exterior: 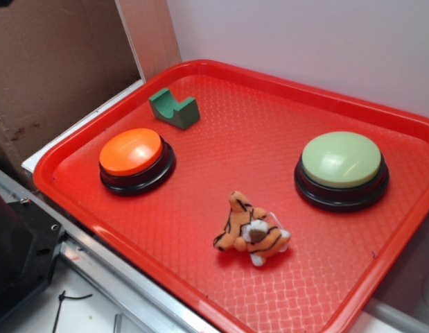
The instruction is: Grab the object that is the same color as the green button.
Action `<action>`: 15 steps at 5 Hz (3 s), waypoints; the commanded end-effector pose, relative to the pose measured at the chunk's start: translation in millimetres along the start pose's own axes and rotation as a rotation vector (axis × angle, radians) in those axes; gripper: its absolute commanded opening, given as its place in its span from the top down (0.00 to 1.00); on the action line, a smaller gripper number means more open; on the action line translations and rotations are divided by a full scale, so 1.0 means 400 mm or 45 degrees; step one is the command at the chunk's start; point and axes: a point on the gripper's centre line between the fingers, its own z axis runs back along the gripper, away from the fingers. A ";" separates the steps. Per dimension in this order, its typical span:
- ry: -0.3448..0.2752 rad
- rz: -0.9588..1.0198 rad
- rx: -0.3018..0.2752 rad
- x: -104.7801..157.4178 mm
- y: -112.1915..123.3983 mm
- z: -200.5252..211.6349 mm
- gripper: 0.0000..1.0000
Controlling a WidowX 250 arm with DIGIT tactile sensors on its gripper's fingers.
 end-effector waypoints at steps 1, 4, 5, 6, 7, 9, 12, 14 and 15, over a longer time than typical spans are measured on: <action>0.000 0.000 0.000 0.000 0.000 0.000 0.00; 0.023 0.553 0.084 0.125 0.047 -0.119 0.00; -0.071 0.870 0.080 0.180 0.075 -0.184 0.00; -0.127 1.082 0.060 0.230 0.086 -0.244 0.00; -0.240 1.296 0.063 0.279 0.098 -0.306 0.00; -0.330 1.478 0.057 0.377 0.123 -0.448 0.00; -0.307 1.540 0.101 0.404 0.153 -0.555 0.00; -0.285 1.547 0.113 0.396 0.143 -0.562 1.00; -0.261 1.483 0.114 0.397 0.143 -0.556 1.00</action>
